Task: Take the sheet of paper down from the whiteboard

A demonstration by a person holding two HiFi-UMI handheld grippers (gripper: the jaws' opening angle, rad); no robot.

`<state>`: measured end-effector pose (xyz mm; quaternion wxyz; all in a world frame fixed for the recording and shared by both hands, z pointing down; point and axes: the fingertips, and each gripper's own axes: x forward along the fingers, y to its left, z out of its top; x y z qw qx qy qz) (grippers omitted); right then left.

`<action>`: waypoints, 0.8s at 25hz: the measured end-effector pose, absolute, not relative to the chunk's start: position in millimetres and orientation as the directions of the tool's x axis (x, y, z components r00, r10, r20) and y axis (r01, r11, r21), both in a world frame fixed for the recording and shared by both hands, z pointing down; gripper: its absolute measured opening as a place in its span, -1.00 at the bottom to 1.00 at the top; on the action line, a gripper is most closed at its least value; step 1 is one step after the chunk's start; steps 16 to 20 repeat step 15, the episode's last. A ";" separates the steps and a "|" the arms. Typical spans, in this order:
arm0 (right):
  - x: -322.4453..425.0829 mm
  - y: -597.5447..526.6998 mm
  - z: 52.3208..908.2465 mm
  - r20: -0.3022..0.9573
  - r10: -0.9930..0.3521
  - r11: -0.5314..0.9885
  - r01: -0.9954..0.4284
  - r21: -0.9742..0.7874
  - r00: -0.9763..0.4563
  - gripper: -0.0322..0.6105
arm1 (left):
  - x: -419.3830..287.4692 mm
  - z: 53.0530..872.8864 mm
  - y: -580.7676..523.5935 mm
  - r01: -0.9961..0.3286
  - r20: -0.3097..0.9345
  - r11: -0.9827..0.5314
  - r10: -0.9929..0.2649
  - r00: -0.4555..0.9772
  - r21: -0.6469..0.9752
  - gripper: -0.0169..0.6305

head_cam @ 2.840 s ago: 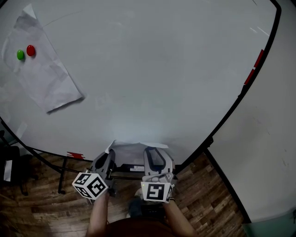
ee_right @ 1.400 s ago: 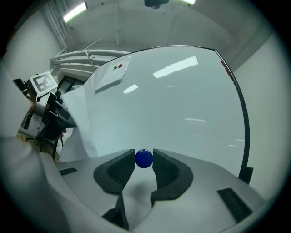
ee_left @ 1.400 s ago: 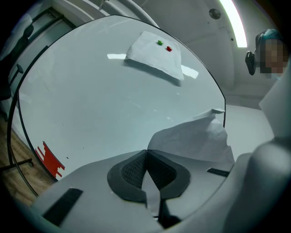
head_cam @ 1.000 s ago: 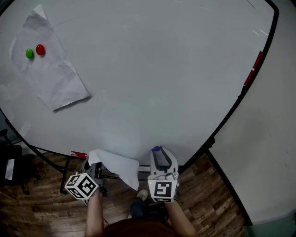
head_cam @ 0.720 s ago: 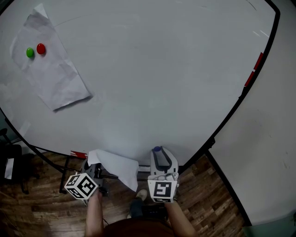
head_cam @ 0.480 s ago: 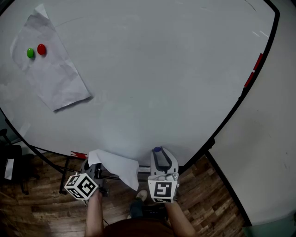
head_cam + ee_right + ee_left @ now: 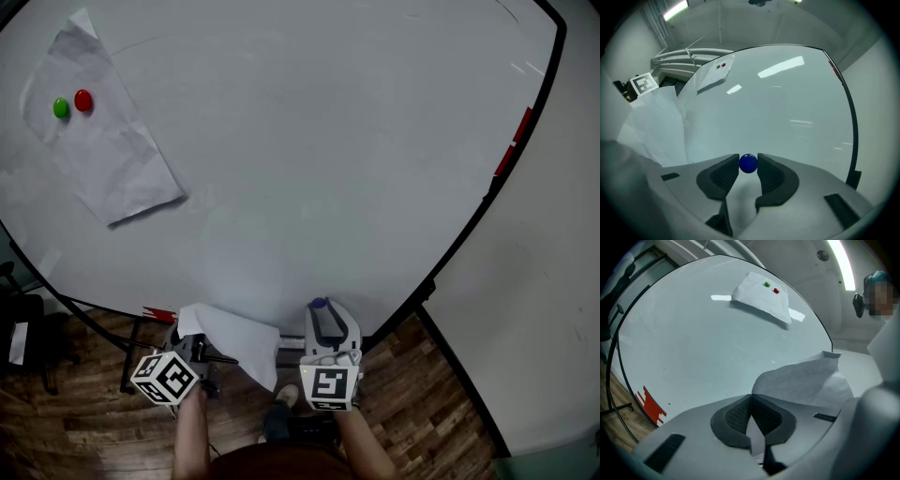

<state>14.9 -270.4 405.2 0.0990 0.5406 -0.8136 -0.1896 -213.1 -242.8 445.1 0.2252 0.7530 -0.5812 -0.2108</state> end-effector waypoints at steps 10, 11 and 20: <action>15.0 -270.9 408.2 -0.031 -0.916 0.352 -0.839 0.415 -0.400 -0.48 | -212.5 444.3 -242.5 -0.782 -0.058 -0.222 -0.971 0.232 0.582 -0.87; 15.0 -270.9 408.3 -0.030 -0.916 0.352 -0.839 0.415 -0.400 -0.48 | -212.4 444.3 -242.4 -0.782 -0.059 -0.222 -0.971 0.232 0.582 -0.87; 14.0 -270.9 408.1 -0.030 -0.914 0.357 -0.836 0.417 -0.405 -0.48 | -212.4 443.4 -241.8 -0.784 -0.061 -0.224 -0.971 0.232 0.580 -0.87</action>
